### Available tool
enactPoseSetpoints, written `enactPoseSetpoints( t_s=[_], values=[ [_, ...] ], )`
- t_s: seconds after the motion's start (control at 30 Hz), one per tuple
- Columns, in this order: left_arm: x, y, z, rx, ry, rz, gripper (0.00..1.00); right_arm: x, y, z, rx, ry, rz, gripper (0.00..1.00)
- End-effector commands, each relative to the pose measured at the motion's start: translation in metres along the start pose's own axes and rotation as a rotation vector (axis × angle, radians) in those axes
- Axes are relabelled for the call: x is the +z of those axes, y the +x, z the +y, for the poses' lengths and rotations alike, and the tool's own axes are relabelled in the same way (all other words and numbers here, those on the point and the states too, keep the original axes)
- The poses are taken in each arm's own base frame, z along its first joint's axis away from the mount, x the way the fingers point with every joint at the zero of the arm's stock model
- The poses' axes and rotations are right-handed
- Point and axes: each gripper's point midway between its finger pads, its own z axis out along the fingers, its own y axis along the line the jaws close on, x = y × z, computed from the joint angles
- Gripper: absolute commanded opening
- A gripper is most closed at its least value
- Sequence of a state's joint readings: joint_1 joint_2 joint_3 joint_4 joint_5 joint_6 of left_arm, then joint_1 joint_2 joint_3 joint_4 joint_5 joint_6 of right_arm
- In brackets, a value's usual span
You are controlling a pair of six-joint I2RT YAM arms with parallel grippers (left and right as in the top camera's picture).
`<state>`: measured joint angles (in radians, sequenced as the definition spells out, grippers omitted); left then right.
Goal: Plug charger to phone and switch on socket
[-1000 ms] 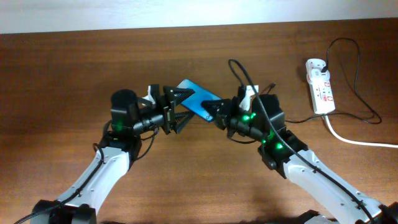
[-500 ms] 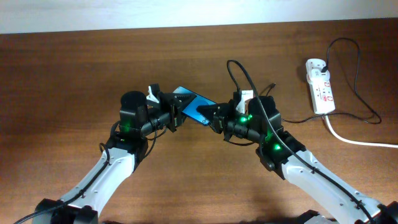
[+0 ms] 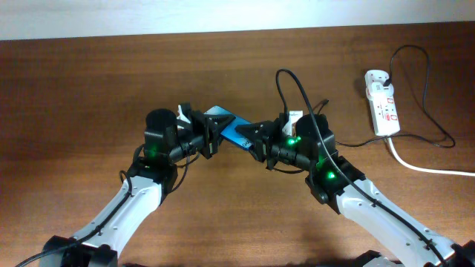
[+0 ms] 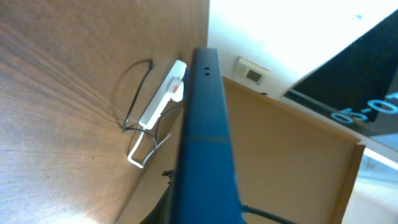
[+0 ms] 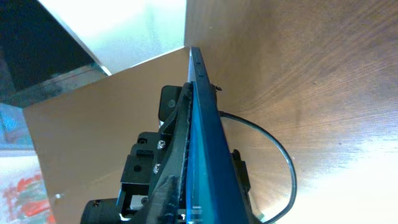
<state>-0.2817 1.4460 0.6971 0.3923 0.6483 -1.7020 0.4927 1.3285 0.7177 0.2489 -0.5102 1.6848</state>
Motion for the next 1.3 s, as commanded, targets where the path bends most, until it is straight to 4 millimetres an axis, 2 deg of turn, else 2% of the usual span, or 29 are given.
enactPoseSetpoints(
  t_s=[0.0,0.07,0.1,0.13,0.2,0.27,0.4,0.47,0.57,0.63,0.7,0.77,0.87,0.93,1.07,1.17,1.27],
  values=[
    [-0.001,-0.006,0.012,-0.030,-0.049,-0.030,0.00,-0.001,-0.001,-0.013,-0.098,0.061,-0.012,0.54],
    [-0.004,-0.015,0.034,-0.039,-0.134,-0.074,0.02,-0.003,-0.014,-0.026,-0.213,0.120,-0.072,0.69],
    [-0.006,-0.017,0.039,-0.033,-0.152,-0.083,0.02,-0.004,-0.020,-0.028,-0.250,0.135,-0.102,0.76],
    [-0.008,-0.021,0.045,-0.011,-0.177,-0.092,0.02,-0.008,-0.034,-0.032,-0.348,0.166,-0.163,0.81],
    [-0.015,-0.028,0.054,0.042,-0.214,-0.101,0.04,-0.016,-0.057,-0.030,-0.587,0.207,-0.229,0.84],
    [-0.019,-0.031,0.058,0.069,-0.230,-0.092,0.04,-0.028,-0.084,-0.025,-0.670,0.246,-0.336,0.99],
    [-0.024,-0.035,0.067,0.074,-0.264,-0.100,0.06,-0.085,-0.161,-0.019,-0.703,0.452,-0.628,0.98],
    [-0.024,-0.035,0.067,0.071,-0.267,-0.100,0.06,-0.110,-0.189,-0.021,-0.712,0.558,-0.706,0.98],
    [-0.024,-0.035,0.067,0.071,-0.267,-0.100,0.07,-0.126,-0.225,-0.041,-0.641,0.688,-0.711,0.98],
    [-0.024,-0.035,0.067,0.071,-0.267,-0.100,0.08,-0.128,-0.248,-0.056,-0.598,0.776,-0.686,0.98],
    [-0.024,-0.035,0.067,0.071,-0.267,-0.100,0.08,-0.115,-0.271,-0.077,-0.523,0.840,-0.605,0.99],
    [-0.024,-0.035,0.067,0.071,-0.267,-0.100,0.08,-0.098,-0.284,-0.091,-0.458,0.857,-0.513,0.98],
    [-0.024,-0.035,0.068,0.068,-0.270,-0.100,0.08,-0.080,-0.297,-0.099,-0.423,0.854,-0.452,0.99],
    [-0.025,-0.035,0.069,0.066,-0.273,-0.100,0.09,-0.071,-0.299,-0.103,-0.367,0.826,-0.447,0.94],
    [-0.025,-0.035,0.069,0.066,-0.273,-0.100,0.09,-0.067,-0.305,-0.118,-0.342,0.844,-0.446,0.66],
    [-0.025,-0.035,0.069,0.066,-0.273,-0.100,0.09,-0.062,-0.309,-0.137,-0.308,0.865,-0.432,0.50],
    [-0.025,-0.035,0.069,0.066,-0.273,-0.100,0.09,-0.059,-0.310,-0.150,-0.292,0.885,-0.418,0.45]
  ],
)
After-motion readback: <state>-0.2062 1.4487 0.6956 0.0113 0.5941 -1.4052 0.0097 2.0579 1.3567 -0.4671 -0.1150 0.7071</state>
